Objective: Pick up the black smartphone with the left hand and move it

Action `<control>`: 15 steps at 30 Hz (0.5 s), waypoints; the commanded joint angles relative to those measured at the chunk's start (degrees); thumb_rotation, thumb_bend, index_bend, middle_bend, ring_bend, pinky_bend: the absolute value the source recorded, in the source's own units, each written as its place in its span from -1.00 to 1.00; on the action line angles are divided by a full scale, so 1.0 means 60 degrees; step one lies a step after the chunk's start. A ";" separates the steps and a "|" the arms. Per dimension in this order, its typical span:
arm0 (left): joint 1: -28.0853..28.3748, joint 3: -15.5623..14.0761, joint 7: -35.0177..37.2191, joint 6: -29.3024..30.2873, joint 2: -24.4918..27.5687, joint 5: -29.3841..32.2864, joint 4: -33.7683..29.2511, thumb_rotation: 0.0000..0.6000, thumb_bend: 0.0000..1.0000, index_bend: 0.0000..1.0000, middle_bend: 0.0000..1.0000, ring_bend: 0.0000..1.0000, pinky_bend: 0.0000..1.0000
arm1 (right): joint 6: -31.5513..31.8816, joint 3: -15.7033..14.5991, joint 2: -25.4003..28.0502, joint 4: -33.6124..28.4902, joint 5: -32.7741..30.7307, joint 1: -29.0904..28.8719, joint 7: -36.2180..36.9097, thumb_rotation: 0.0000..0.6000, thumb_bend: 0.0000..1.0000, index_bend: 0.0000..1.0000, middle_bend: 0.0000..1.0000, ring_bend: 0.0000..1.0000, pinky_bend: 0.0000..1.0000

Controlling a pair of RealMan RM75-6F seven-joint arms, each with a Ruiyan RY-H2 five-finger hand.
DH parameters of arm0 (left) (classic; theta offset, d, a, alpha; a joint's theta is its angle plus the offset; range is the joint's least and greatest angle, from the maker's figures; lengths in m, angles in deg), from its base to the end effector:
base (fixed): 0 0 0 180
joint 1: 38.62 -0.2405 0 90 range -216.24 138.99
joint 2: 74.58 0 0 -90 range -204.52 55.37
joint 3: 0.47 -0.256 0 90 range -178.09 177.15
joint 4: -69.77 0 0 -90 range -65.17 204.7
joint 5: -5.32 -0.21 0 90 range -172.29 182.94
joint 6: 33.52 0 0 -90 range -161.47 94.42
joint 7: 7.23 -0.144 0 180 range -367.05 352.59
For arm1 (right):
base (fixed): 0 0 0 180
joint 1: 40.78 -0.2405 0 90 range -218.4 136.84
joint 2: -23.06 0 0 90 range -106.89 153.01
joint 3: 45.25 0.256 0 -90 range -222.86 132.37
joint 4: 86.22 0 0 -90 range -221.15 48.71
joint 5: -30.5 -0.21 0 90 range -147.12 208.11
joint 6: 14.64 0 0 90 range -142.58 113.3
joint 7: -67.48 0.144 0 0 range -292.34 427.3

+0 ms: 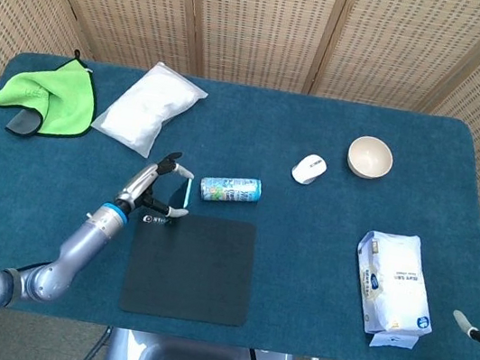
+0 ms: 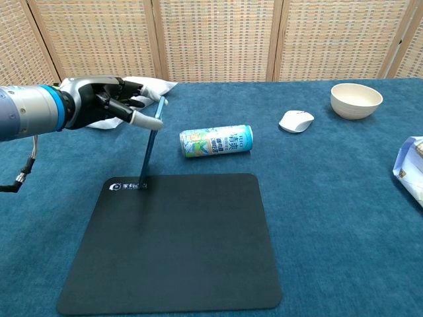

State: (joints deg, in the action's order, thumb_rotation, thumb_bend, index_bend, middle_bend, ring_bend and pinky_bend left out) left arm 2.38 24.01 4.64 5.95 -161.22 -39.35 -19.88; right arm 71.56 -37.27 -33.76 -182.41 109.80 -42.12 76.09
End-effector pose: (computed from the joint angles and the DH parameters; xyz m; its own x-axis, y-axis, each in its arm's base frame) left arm -0.1295 0.3663 -0.0054 -0.4191 0.4845 0.7679 0.9014 0.1204 0.4159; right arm -0.3217 -0.1781 0.2153 0.3011 0.1046 0.9478 -0.9486 0.1342 0.2866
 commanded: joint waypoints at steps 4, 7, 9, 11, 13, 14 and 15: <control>-0.1116 0.0455 0.2876 -0.1143 0.0168 -0.2479 0.0693 1.00 -0.62 0.12 -1.00 -1.00 -1.00 | 0.0022 0.0007 -0.0014 0.0003 -0.0006 0.0006 -0.0032 1.00 -1.00 -1.00 -1.00 -1.00 -1.00; -0.1535 0.0486 0.4185 -0.1090 0.0229 -0.3664 0.0887 1.00 -0.59 0.12 -1.00 -1.00 -1.00 | 0.0023 0.0007 -0.0022 0.0006 -0.0011 0.0008 -0.0043 1.00 -1.00 -1.00 -1.00 -1.00 -1.00; -0.1734 0.0402 0.5041 -0.0951 0.0238 -0.4422 0.1074 1.00 -0.59 0.12 -1.00 -1.00 -1.00 | 0.0030 0.0009 -0.0033 0.0007 -0.0006 0.0007 -0.0040 1.00 -1.00 -1.00 -1.00 -1.00 -1.00; -0.1911 0.0163 0.6138 -0.0728 0.0229 -0.5292 0.1406 1.00 -0.58 0.12 -1.00 -1.00 -1.00 | 0.0044 0.0017 -0.0061 0.0015 0.0003 -0.0001 -0.0070 1.00 -1.00 -1.00 -1.00 -1.00 -1.00; -0.2011 -0.0086 0.7130 -0.0431 0.0180 -0.5947 0.1743 1.00 -0.58 0.12 -1.00 -1.00 -1.00 | 0.0059 0.0012 -0.0084 0.0016 0.0013 0.0001 -0.0111 1.00 -1.00 -1.00 -1.00 -1.00 -1.00; -0.2069 -0.0270 0.7755 -0.0196 0.0139 -0.6317 0.1977 1.00 -0.57 0.12 -1.00 -1.00 -1.00 | 0.0062 0.0008 -0.0096 0.0017 0.0015 0.0002 -0.0135 1.00 -1.00 -1.00 -1.00 -1.00 -1.00; -0.2102 -0.0471 0.8350 0.0067 0.0100 -0.6691 0.2229 1.00 -0.58 0.11 -1.00 -1.00 -1.00 | 0.0066 0.0004 -0.0107 0.0016 0.0016 0.0003 -0.0158 1.00 -1.00 -1.00 -1.00 -1.00 -1.00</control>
State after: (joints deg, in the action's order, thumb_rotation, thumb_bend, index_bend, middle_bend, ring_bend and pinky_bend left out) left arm -7.94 24.43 44.10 2.40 -160.22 -72.62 -11.39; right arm 71.94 -37.23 -34.37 -182.31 109.89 -42.11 75.16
